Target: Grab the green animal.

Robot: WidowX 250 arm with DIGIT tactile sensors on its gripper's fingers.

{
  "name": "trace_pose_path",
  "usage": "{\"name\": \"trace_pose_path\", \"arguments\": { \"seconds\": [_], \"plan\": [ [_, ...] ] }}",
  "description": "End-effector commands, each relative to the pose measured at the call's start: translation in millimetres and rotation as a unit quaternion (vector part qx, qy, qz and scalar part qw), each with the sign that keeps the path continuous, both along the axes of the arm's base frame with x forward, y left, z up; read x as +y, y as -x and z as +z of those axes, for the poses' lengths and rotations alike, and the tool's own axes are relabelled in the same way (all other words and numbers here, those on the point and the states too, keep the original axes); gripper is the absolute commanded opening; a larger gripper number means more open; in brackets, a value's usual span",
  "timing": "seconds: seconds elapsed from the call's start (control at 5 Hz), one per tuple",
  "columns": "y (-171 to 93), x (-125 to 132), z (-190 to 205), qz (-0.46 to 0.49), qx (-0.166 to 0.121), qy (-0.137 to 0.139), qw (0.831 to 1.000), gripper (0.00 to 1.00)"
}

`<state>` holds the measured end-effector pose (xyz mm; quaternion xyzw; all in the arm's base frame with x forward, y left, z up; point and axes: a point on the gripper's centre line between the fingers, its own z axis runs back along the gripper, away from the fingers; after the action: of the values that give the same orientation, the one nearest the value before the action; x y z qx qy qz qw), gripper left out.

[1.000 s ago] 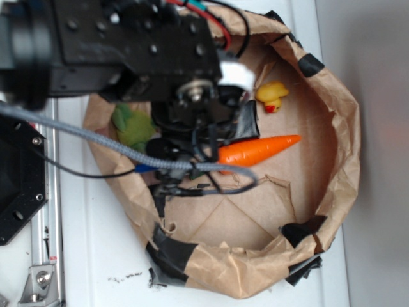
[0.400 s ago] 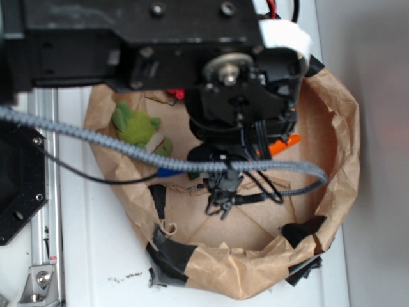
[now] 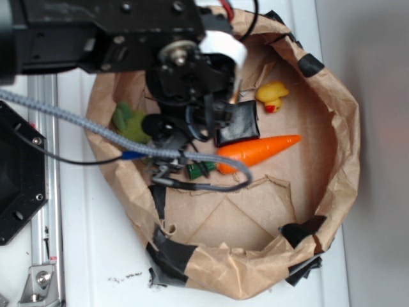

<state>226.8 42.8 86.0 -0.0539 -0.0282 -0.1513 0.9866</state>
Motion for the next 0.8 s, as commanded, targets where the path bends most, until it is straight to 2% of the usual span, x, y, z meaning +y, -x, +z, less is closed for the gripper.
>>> {"name": "trace_pose_path", "arguments": {
  "seconds": [0.0,0.2,0.4,0.6],
  "plan": [
    [22.7,-12.4,-35.2,-0.053,0.042,0.0,0.998,1.0],
    [28.1,-16.6,-52.8,-0.067,0.052,-0.023,0.996,1.0],
    [33.9,-23.4,-79.0,-0.087,0.078,-0.035,0.993,1.0],
    [41.8,-33.9,-89.2,-0.112,0.107,-0.02,0.988,1.0]
  ]
}}
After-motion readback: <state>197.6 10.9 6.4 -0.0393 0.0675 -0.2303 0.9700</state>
